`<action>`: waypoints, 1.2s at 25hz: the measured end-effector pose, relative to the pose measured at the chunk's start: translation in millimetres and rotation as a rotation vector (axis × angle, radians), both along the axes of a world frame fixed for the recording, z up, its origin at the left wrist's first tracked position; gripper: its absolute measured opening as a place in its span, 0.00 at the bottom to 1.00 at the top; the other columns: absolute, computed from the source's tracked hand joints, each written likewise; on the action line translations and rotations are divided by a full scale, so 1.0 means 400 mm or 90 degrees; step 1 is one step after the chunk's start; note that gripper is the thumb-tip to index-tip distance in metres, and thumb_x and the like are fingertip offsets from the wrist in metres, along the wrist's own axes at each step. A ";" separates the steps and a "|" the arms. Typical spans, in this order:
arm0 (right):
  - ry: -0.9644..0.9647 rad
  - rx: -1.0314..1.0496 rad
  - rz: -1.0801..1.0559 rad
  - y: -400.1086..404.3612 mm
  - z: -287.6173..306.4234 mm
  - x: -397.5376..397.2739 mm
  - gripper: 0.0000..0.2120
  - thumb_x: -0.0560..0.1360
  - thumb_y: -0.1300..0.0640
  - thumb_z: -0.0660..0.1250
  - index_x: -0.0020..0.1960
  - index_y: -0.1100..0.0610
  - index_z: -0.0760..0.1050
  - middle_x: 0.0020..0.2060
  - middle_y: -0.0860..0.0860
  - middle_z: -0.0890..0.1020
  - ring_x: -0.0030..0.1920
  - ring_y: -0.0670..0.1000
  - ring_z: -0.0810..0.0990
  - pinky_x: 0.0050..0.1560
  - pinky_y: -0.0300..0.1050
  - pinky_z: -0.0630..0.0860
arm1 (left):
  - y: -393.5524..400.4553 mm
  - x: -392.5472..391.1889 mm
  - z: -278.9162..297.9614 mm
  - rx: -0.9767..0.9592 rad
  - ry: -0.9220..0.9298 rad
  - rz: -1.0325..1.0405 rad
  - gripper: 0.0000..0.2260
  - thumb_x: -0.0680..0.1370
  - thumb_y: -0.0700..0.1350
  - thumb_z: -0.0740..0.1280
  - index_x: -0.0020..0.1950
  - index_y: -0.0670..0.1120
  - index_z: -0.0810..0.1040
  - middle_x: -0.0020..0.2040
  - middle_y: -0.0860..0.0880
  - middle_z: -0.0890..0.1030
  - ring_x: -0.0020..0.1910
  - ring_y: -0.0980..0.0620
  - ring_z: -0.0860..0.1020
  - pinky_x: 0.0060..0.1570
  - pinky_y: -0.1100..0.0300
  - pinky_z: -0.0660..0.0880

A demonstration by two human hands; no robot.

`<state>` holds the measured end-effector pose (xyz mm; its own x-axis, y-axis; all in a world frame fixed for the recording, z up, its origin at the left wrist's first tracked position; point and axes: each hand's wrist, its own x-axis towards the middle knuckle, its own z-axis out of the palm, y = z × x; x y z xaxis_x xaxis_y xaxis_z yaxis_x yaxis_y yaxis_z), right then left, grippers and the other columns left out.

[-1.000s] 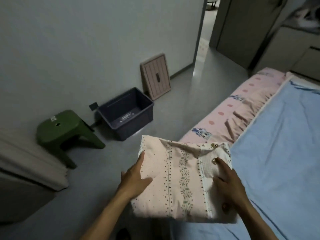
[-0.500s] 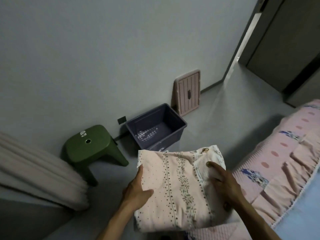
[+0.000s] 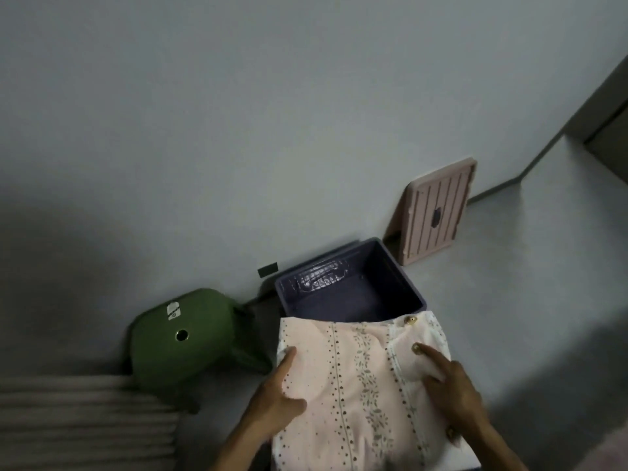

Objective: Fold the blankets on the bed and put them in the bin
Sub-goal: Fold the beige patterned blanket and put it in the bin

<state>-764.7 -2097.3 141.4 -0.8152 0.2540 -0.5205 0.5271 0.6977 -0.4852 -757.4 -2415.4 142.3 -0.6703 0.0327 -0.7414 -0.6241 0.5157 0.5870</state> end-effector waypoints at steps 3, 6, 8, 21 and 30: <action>-0.008 0.031 0.042 -0.034 -0.089 -0.211 0.19 0.82 0.51 0.55 0.60 0.25 0.60 0.55 0.49 0.68 0.61 0.56 0.73 0.68 0.60 0.63 | 0.006 -0.203 -0.107 -0.024 -0.046 0.009 0.43 0.72 0.38 0.67 0.77 0.64 0.48 0.75 0.53 0.59 0.50 0.57 0.73 0.46 0.60 0.80; -0.020 0.059 0.056 -0.010 -0.278 -0.423 0.18 0.83 0.52 0.54 0.67 0.31 0.64 0.63 0.52 0.69 0.63 0.56 0.72 0.69 0.61 0.61 | 0.023 -0.389 -0.300 -0.014 -0.064 0.032 0.43 0.72 0.38 0.67 0.76 0.66 0.49 0.77 0.51 0.58 0.53 0.54 0.74 0.45 0.60 0.78; -0.028 0.065 0.084 0.004 -0.452 -0.579 0.20 0.83 0.53 0.55 0.69 0.33 0.65 0.66 0.52 0.68 0.65 0.57 0.71 0.68 0.60 0.63 | 0.034 -0.495 -0.490 -0.007 -0.061 0.066 0.43 0.72 0.40 0.68 0.76 0.67 0.48 0.77 0.51 0.57 0.61 0.48 0.73 0.56 0.55 0.76; 0.030 -0.052 0.174 0.081 -1.526 -1.065 0.29 0.76 0.59 0.65 0.66 0.29 0.68 0.53 0.48 0.71 0.60 0.56 0.76 0.64 0.62 0.71 | 0.165 -0.806 -1.503 -0.027 0.037 0.272 0.40 0.75 0.35 0.69 0.76 0.64 0.53 0.76 0.56 0.58 0.72 0.56 0.60 0.68 0.62 0.60; -0.223 0.123 0.238 0.135 -1.612 -1.100 0.40 0.78 0.50 0.65 0.79 0.41 0.42 0.79 0.53 0.49 0.77 0.62 0.53 0.74 0.65 0.55 | 0.216 -0.810 -1.626 -0.229 -0.093 0.057 0.43 0.74 0.38 0.64 0.78 0.60 0.42 0.79 0.48 0.54 0.72 0.43 0.64 0.65 0.53 0.69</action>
